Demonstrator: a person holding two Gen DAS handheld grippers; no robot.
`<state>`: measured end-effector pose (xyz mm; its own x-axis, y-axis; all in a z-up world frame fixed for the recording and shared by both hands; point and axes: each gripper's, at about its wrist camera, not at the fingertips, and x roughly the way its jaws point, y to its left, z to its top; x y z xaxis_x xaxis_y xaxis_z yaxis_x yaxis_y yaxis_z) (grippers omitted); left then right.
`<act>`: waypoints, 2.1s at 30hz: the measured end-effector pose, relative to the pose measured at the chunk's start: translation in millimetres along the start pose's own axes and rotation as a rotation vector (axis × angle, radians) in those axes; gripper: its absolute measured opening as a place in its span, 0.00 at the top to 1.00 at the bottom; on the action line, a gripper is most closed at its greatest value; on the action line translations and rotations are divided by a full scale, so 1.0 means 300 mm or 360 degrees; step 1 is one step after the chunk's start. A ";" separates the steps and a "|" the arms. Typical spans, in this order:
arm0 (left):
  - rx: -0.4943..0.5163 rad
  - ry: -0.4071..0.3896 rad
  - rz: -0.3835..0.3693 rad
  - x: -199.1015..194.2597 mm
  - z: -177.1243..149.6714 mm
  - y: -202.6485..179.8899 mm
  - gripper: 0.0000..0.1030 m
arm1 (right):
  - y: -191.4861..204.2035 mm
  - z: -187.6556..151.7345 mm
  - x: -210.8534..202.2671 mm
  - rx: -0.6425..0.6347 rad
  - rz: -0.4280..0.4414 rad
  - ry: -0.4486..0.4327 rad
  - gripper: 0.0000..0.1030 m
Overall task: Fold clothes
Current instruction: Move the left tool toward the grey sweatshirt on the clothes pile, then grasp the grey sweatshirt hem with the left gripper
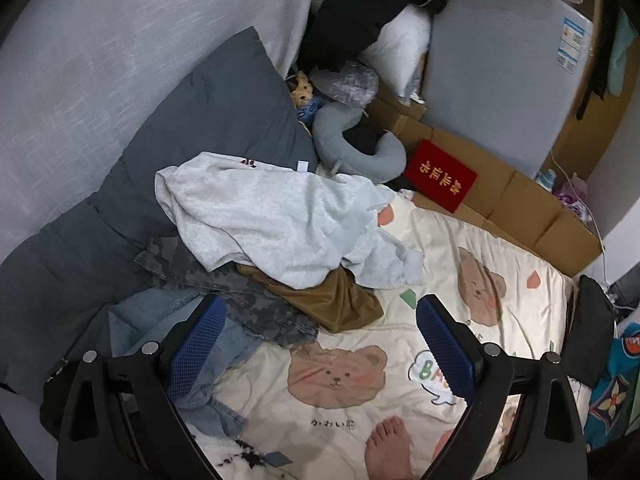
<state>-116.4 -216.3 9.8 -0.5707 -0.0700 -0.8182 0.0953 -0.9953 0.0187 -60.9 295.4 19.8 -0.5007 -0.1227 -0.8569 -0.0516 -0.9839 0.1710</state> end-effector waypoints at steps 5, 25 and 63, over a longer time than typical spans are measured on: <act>-0.0047 0.0033 -0.0019 0.086 0.004 0.044 0.07 | 0.027 0.045 0.082 -0.0048 0.0043 0.0016 0.01; -0.0320 -0.0008 -0.0092 0.536 -0.069 0.124 0.25 | 0.069 0.118 0.430 -0.0226 0.0196 0.0054 0.05; -0.0657 0.0061 -0.0205 1.210 -0.246 0.219 0.49 | 0.083 -0.062 1.043 -0.0428 0.0316 0.0356 0.26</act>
<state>-257.1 -302.0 -328.4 -0.5692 0.0630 -0.8198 0.3480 -0.8849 -0.3097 -202.6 230.3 -253.1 -0.2762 -0.3098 -0.9098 0.2700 -0.9335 0.2359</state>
